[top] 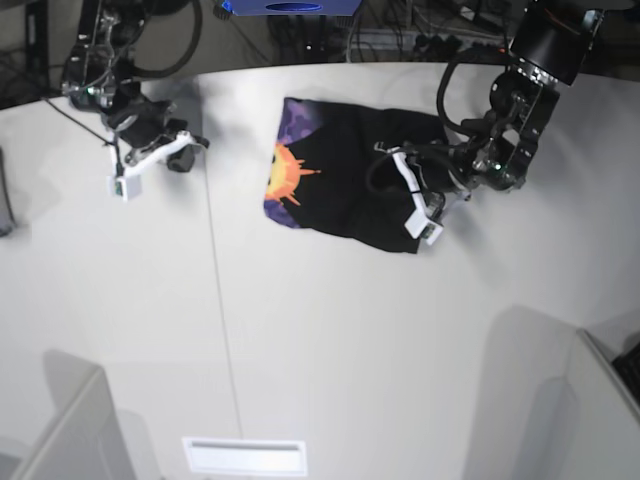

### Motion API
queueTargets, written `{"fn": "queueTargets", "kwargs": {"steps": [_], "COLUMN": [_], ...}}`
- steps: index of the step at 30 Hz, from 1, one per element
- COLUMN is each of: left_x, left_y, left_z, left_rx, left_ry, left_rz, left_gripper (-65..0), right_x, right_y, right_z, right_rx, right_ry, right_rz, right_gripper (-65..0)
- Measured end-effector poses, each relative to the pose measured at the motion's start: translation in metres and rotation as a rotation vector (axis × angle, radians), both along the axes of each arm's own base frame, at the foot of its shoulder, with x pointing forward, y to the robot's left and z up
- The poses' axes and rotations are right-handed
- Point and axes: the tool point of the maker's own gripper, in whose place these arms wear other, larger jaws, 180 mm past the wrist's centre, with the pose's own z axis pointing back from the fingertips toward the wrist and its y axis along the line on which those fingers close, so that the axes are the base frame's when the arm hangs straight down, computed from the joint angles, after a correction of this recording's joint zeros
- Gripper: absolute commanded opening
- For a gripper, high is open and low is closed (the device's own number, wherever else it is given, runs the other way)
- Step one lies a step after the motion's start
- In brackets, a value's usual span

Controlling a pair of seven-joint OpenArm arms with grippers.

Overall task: Fold the T-shirt properly
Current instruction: 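Release the right gripper and rotate the bundle with the left gripper, then press and flatten the folded shirt with the left gripper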

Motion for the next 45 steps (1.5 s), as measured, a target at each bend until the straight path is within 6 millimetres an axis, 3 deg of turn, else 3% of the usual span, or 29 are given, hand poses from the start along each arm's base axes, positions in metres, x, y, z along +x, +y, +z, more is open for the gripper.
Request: {"fn": "queueTargets", "kwargs": {"steps": [8,14,25,37,45], "left_x": [0.008,0.012,0.029,0.018,0.021], "left_y": [-0.013,-0.032,-0.052,-0.067,-0.091], "left_z": [0.004,0.008,0.022,0.003,0.008], "left_rx": [0.126,0.204,0.326,0.652,0.579], "left_ry": [-0.042,-0.08,-0.157,-0.483,-0.525], "left_rz": [-0.236,-0.417,-0.649,-1.26,-1.259], "left_gripper": [-65.0,-65.0,-65.0,-65.0,-65.0], "right_x": [-0.005,-0.007,-0.01,-0.01,-0.011], "right_y": [-0.002,-0.032,-0.025,-0.032,-0.032], "right_z": [-0.003,-0.001,-0.005,-0.006,-0.007], "right_rx": [-0.007,-0.042,-0.004,-0.003,-0.002], "right_ry": [0.015,0.015,0.036,0.048,0.05], "right_rz": [-0.001,-0.077,-0.127,-0.187,-0.188], "right_gripper": [-65.0,-65.0,-65.0,-65.0,-65.0]}}
